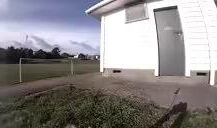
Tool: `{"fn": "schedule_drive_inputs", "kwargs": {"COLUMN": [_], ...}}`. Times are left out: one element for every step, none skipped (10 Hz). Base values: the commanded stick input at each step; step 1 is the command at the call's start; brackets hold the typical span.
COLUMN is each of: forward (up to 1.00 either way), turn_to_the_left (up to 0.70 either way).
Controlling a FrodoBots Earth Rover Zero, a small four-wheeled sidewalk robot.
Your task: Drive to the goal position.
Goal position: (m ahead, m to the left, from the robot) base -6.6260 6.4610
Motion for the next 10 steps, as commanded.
{"fn": "schedule_drive_inputs", "kwargs": {"forward": [0.07,0.07,0.07,0.07,0.07,0.07,0.07,0.07,0.07,0.07], "turn_to_the_left": [0.0,0.0,0.0,0.0,0.0,0.0,0.0,0.0,0.0,0.15]}}
